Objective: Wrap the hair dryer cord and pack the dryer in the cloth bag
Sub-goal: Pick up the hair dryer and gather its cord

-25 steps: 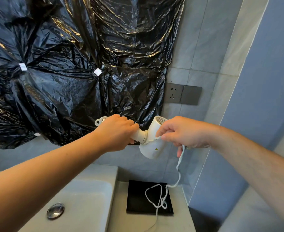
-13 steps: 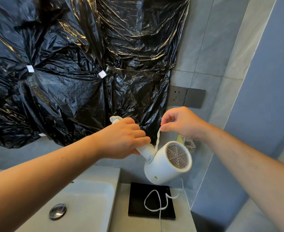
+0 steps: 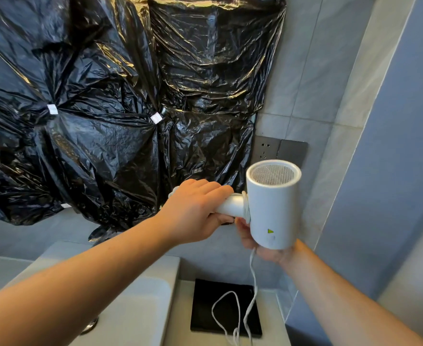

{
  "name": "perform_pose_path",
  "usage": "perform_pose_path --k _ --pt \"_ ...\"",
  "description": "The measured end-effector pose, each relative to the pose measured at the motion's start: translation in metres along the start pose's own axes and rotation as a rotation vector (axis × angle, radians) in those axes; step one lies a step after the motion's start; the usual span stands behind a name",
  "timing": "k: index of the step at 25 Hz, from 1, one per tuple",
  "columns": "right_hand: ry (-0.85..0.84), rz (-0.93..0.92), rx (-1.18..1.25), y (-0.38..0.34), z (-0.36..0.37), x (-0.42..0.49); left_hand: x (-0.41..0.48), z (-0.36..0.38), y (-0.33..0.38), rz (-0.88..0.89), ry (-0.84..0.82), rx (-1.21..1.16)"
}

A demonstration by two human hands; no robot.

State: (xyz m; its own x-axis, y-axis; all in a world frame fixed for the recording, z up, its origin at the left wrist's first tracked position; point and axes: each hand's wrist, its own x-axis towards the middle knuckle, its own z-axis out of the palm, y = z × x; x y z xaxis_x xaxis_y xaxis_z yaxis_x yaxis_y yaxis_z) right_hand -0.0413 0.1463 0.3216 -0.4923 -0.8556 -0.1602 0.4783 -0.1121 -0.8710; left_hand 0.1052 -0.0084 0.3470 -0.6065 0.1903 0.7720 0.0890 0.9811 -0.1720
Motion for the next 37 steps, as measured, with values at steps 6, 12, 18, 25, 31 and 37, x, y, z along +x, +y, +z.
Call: perform_pose_path --k 6,12,18,25,31,37 --pt "-0.006 -0.058 -0.171 0.023 0.017 -0.003 0.005 0.009 0.002 -0.231 -0.001 0.099" --pt "0.104 -0.147 -0.497 0.030 0.033 -0.015 0.001 0.024 -0.005 -0.303 -0.061 0.280" --pt "0.074 0.037 -0.766 0.012 0.045 -0.029 -0.008 0.030 -0.010 -0.116 -0.145 0.471" --pt "0.055 -0.228 -1.617 -0.050 0.047 -0.038 -0.014 0.023 -0.032 0.012 -0.306 0.420" --pt "-0.085 -0.602 -1.997 -0.076 0.053 -0.020 -0.010 0.009 -0.015 0.323 -0.395 0.273" --pt "-0.176 -0.412 -1.228 -0.065 0.020 -0.001 -0.009 -0.010 -0.012 0.271 -0.139 0.169"
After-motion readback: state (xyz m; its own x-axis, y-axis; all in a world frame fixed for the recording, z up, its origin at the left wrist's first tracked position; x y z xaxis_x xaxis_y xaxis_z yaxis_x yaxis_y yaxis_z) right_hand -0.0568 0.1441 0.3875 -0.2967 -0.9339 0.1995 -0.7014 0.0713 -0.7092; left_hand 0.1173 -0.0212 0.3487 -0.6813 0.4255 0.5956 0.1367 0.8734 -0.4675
